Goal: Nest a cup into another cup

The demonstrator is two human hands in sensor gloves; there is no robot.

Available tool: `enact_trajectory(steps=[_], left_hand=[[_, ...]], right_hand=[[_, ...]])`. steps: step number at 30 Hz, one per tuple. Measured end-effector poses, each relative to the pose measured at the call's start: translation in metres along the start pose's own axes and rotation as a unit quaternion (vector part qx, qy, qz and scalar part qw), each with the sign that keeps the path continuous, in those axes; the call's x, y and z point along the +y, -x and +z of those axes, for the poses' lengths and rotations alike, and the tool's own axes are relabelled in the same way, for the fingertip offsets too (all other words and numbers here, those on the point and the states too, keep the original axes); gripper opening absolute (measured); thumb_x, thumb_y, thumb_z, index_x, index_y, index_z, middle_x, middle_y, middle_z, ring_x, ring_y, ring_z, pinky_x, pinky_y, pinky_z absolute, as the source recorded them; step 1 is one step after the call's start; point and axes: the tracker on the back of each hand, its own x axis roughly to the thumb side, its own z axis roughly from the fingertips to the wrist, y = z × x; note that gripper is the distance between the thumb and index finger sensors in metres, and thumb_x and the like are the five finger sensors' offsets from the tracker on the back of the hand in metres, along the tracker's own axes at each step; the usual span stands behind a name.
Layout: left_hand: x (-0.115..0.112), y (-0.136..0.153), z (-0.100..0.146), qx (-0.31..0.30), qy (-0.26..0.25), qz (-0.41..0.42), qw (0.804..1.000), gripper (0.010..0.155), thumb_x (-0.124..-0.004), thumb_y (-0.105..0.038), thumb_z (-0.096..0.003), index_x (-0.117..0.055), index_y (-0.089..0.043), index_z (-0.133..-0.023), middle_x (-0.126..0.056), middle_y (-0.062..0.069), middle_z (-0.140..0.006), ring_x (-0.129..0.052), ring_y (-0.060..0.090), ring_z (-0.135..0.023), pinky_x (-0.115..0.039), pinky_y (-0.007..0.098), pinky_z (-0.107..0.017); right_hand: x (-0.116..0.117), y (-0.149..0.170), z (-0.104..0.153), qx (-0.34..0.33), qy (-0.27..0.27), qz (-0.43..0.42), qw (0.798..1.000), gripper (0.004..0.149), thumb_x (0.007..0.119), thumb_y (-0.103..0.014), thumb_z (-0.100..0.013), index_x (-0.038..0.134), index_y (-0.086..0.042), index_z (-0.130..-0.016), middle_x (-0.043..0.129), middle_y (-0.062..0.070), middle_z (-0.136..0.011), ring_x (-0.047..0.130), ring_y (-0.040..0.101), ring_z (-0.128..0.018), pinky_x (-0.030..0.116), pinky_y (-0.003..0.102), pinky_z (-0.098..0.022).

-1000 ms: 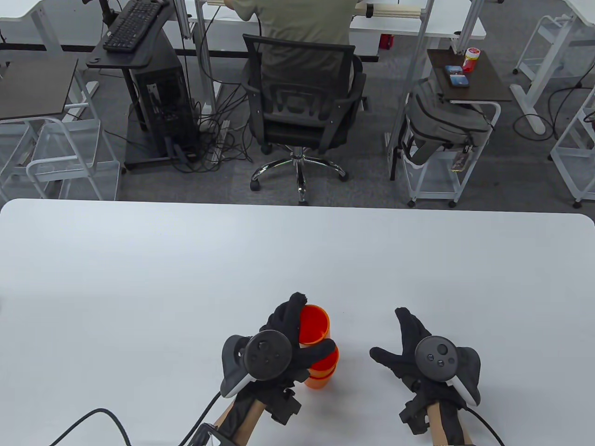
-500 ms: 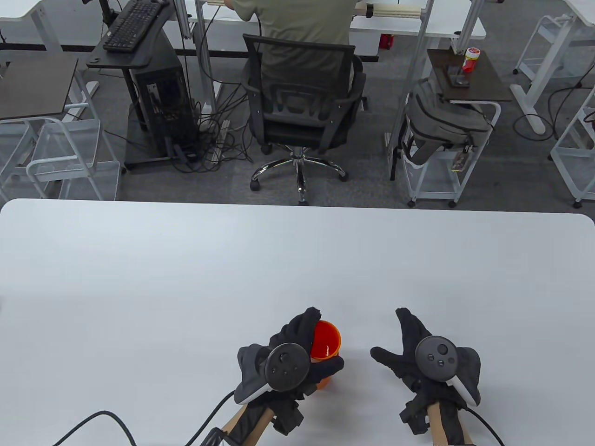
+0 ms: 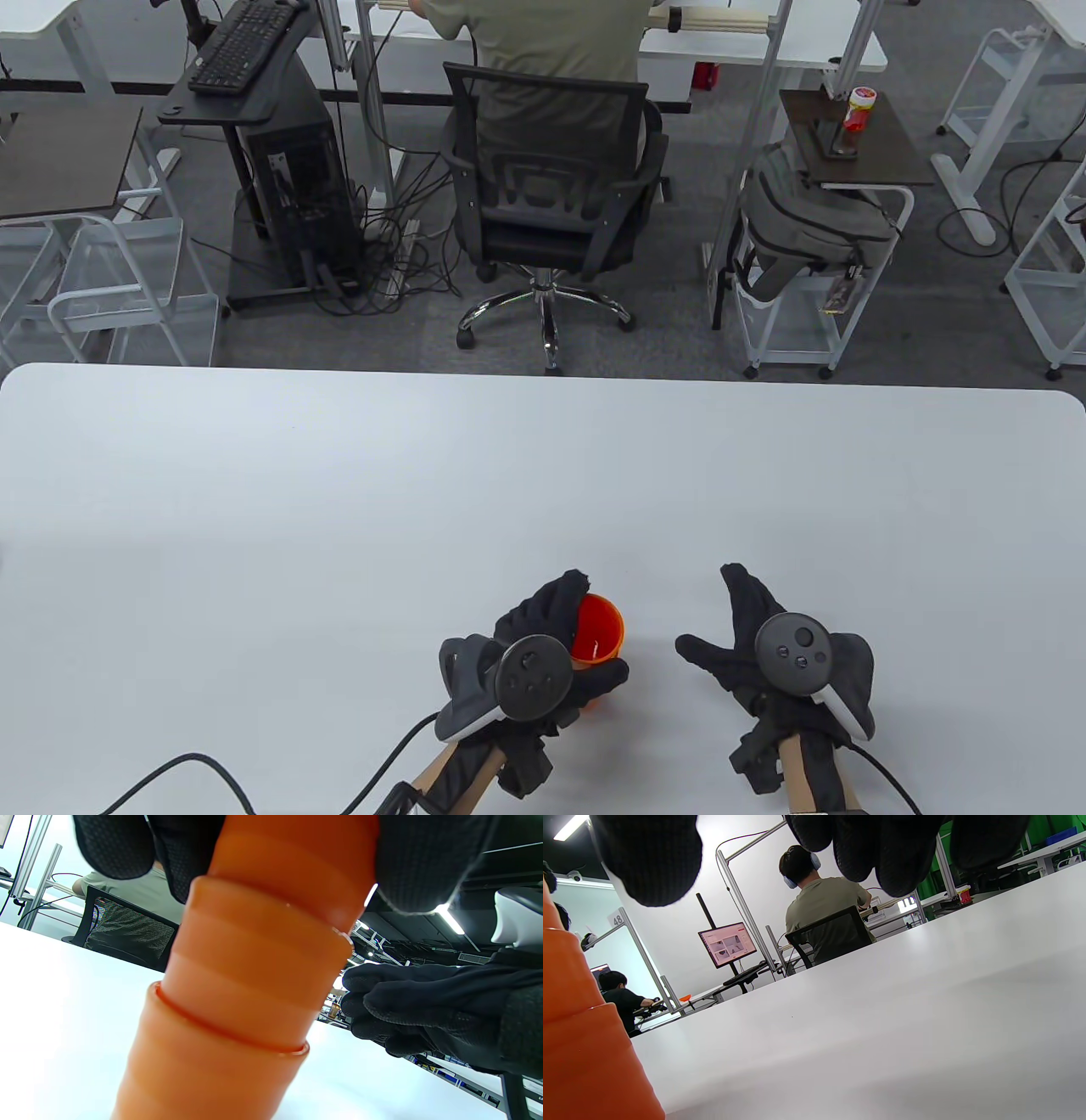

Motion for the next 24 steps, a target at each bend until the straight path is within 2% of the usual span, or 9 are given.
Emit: enact_trajectory(steps=[3,4,7,9,12,15,21,22,24], left_hand=[[0.001,0.0,0.0,0.001,0.005,0.001,1.0,0.103,-0.08,-0.068,-0.0457,-0.045,0.001,-0.114,-0.065,0.026,-0.113,-0.081,0.042,-0.097,-0.071,0.063,-0.069],[0.001,0.0,-0.001,-0.001,0.008,0.004,1.0,0.108,-0.074,-0.078,-0.0477,-0.044,0.001,-0.115,-0.065,0.027,-0.114,-0.081,0.043,-0.097,-0.071,0.063,-0.07],[0.007,0.001,-0.001,-0.006,0.012,0.012,1.0,0.109,-0.073,-0.079,-0.0476,-0.042,0.001,-0.115,-0.062,0.028,-0.116,-0.078,0.045,-0.099,-0.069,0.064,-0.07],[0.017,0.003,0.001,-0.016,-0.003,0.015,1.0,0.105,-0.076,-0.07,-0.0463,-0.04,0.0,-0.116,-0.058,0.03,-0.118,-0.074,0.048,-0.102,-0.068,0.066,-0.071],[0.034,0.015,0.01,-0.02,-0.044,0.004,0.999,0.103,-0.073,-0.071,-0.0479,-0.04,-0.002,-0.117,-0.053,0.031,-0.121,-0.067,0.05,-0.106,-0.065,0.068,-0.072],[0.044,0.037,0.022,0.008,-0.054,-0.037,0.998,0.1,-0.07,-0.071,-0.05,-0.04,-0.004,-0.118,-0.05,0.031,-0.122,-0.063,0.053,-0.107,-0.063,0.069,-0.072],[0.028,0.088,0.034,0.067,0.004,-0.153,0.986,0.101,-0.062,-0.078,-0.0533,-0.037,-0.003,-0.118,-0.04,0.032,-0.124,-0.05,0.056,-0.11,-0.057,0.073,-0.072],[0.024,0.093,0.035,0.069,0.01,-0.161,0.985,0.099,-0.066,-0.072,-0.0514,-0.038,-0.004,-0.118,-0.039,0.032,-0.124,-0.048,0.056,-0.11,-0.057,0.073,-0.072],[0.015,0.104,0.036,0.077,0.036,-0.183,0.979,0.098,-0.066,-0.071,-0.051,-0.037,-0.004,-0.118,-0.036,0.032,-0.123,-0.046,0.056,-0.11,-0.055,0.073,-0.072]], right_hand=[[0.0,0.0,0.0,-0.001,0.0,0.0,1.0,0.099,0.082,-0.057,-0.048,0.037,0.0,-0.115,0.051,0.032,-0.113,0.063,0.055,-0.098,0.055,0.074,-0.065],[0.0,0.0,0.0,-0.002,0.0,0.001,1.0,0.099,0.082,-0.057,-0.048,0.037,0.0,-0.115,0.051,0.032,-0.113,0.063,0.056,-0.098,0.055,0.074,-0.065],[0.001,-0.002,-0.001,-0.005,0.0,0.004,1.0,0.099,0.082,-0.057,-0.048,0.037,0.0,-0.115,0.051,0.032,-0.113,0.062,0.056,-0.098,0.055,0.074,-0.065],[0.0,-0.004,-0.001,-0.01,0.001,0.008,1.0,0.099,0.082,-0.057,-0.048,0.037,0.0,-0.115,0.051,0.032,-0.113,0.062,0.056,-0.098,0.055,0.074,-0.065],[-0.002,-0.01,-0.002,-0.021,0.006,0.026,0.999,0.099,0.082,-0.057,-0.048,0.037,0.0,-0.115,0.049,0.032,-0.114,0.06,0.056,-0.099,0.054,0.075,-0.065],[-0.003,-0.017,-0.003,-0.032,0.012,0.061,0.998,0.098,0.08,-0.058,-0.049,0.036,-0.001,-0.116,0.046,0.032,-0.115,0.055,0.056,-0.101,0.051,0.076,-0.066],[0.001,-0.027,-0.004,-0.043,0.021,0.149,0.988,0.091,0.073,-0.058,-0.054,0.034,-0.004,-0.116,0.035,0.033,-0.117,0.042,0.058,-0.104,0.044,0.078,-0.066],[0.002,-0.028,-0.004,-0.043,0.021,0.162,0.986,0.091,0.072,-0.058,-0.054,0.034,-0.004,-0.116,0.033,0.033,-0.117,0.041,0.058,-0.104,0.043,0.078,-0.066],[0.004,-0.029,-0.006,-0.045,0.014,0.189,0.981,0.091,0.071,-0.059,-0.054,0.032,-0.005,-0.117,0.03,0.032,-0.118,0.037,0.058,-0.105,0.041,0.079,-0.067]])
